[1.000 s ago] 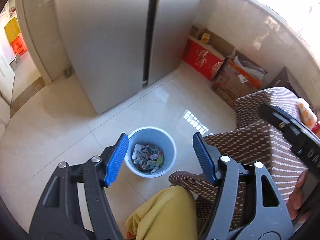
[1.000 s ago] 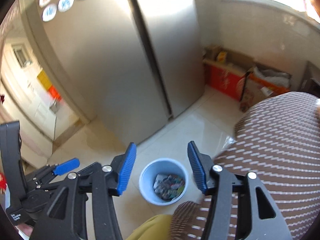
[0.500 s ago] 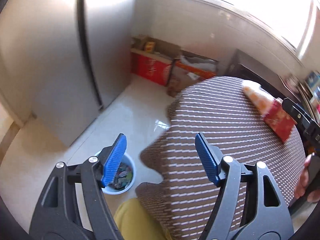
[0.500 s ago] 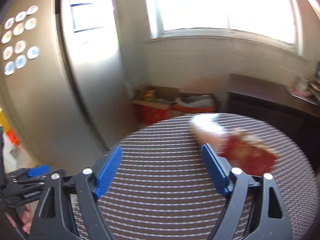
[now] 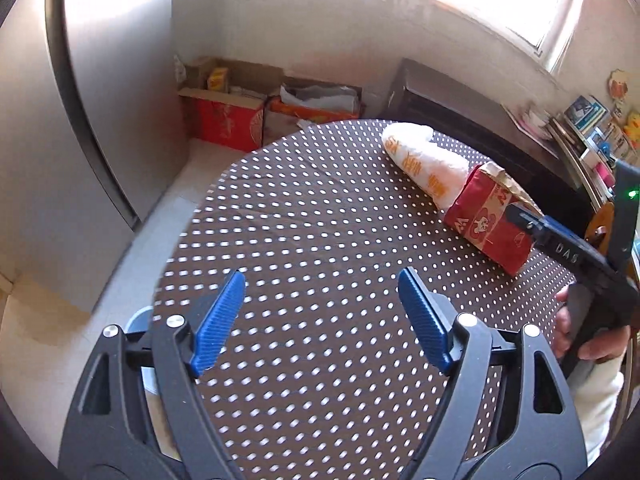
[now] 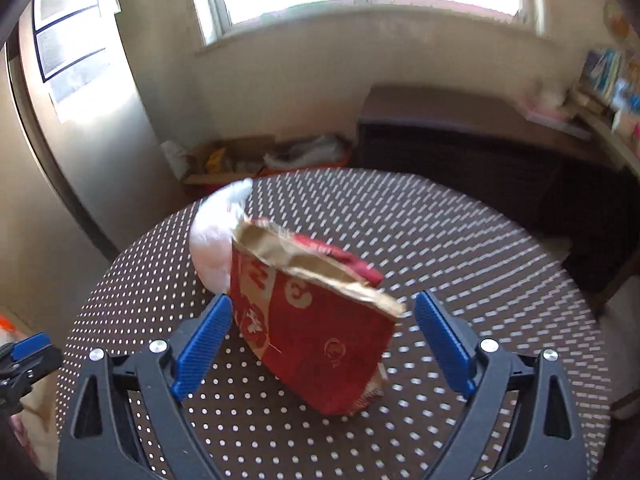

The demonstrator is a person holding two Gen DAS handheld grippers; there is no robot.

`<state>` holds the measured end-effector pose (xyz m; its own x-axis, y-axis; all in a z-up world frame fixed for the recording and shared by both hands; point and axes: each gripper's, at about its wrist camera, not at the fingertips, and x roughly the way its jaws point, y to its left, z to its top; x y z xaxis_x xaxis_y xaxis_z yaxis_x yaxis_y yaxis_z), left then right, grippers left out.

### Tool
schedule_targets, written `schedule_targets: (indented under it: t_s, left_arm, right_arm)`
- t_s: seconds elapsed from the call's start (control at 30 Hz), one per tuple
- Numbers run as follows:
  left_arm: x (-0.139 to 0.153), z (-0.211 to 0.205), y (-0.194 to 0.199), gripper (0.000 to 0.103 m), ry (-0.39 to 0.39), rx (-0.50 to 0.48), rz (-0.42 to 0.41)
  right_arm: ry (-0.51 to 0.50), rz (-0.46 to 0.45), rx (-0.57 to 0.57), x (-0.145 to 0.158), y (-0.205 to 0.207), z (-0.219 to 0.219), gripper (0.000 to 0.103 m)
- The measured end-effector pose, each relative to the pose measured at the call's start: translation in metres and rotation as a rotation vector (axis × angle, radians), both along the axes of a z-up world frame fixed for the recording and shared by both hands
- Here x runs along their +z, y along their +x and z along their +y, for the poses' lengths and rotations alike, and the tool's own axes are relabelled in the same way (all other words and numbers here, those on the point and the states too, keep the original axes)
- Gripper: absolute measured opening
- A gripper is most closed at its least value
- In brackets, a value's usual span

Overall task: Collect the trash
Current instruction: 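Grasp the red paper bag with the right tool while the left tool grasps the white plastic bag, then carry the white plastic bag and red paper bag over to the blue bin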

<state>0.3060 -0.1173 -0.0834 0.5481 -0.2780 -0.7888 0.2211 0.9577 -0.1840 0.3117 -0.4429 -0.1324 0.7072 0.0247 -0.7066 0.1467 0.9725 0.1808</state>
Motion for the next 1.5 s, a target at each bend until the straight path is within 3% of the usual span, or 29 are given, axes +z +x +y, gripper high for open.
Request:
schedule_targets:
  t_s: [0.07, 0.1, 0.13, 0.27, 0.4, 0.57, 0.73, 0.77, 0.8, 0.83, 0.87, 0.97, 1.23, 1.4, 1.5]
  left_arm:
    - [-0.005, -0.003, 0.006, 0.078, 0.008, 0.0, 0.013]
    - [-0.007, -0.009, 0.011, 0.078, 0.006, 0.007, 0.025]
    - [-0.009, -0.013, 0.015, 0.078, -0.001, 0.007, 0.036]
    - [-0.008, -0.038, 0.031, 0.082, -0.029, -0.02, 0.038]
    - [-0.007, -0.075, 0.05, 0.089, -0.037, -0.047, 0.021]
    - [-0.015, -0.128, 0.079, 0.089, -0.037, -0.087, 0.047]
    - [-0.035, -0.17, 0.114, 0.089, 0.07, -0.061, 0.04]
    - [-0.038, -0.173, 0.119, 0.088, 0.082, -0.055, 0.05]
    - [-0.042, -0.173, 0.124, 0.067, 0.098, -0.026, 0.051]
    - [-0.041, -0.173, 0.122, 0.039, 0.128, 0.003, 0.011]
    - [-0.04, -0.172, 0.122, 0.036, 0.135, -0.001, 0.008]
    - [-0.036, -0.156, 0.119, 0.035, 0.081, 0.001, 0.009]
    - [-0.012, -0.084, 0.087, 0.035, 0.075, 0.064, -0.063]
    - [0.003, -0.025, 0.059, 0.035, 0.077, 0.123, -0.102]
    - [0.011, 0.011, 0.044, 0.035, 0.063, 0.165, -0.118]
  right_arm:
    - [0.014, 0.018, 0.01, -0.013, 0.011, -0.002, 0.09]
    - [0.028, 0.014, 0.024, -0.018, 0.013, -0.001, 0.073]
    - [0.053, 0.011, 0.054, -0.022, 0.016, 0.001, 0.063]
    - [0.095, -0.034, 0.031, -0.022, 0.016, -0.006, 0.05]
    - [0.147, -0.09, -0.047, -0.016, 0.0, -0.026, 0.049]
    - [0.186, -0.15, -0.133, -0.007, -0.017, -0.052, 0.049]
    - [0.176, -0.122, -0.193, -0.01, -0.029, -0.056, 0.049]
    - [0.187, -0.113, -0.19, -0.013, -0.028, -0.058, 0.049]
    - [0.193, -0.1, -0.19, -0.015, -0.026, -0.058, 0.049]
    - [0.194, -0.09, -0.192, -0.017, -0.025, -0.059, 0.048]
    - [0.2, -0.083, -0.194, -0.019, -0.025, -0.06, 0.048]
    - [0.213, -0.081, -0.177, -0.02, -0.024, -0.059, 0.048]
    - [0.183, -0.057, -0.171, -0.023, -0.019, -0.046, 0.049]
    - [0.13, -0.109, -0.129, -0.007, -0.023, -0.023, 0.049]
    - [0.173, -0.17, -0.1, 0.006, -0.034, -0.001, 0.049]
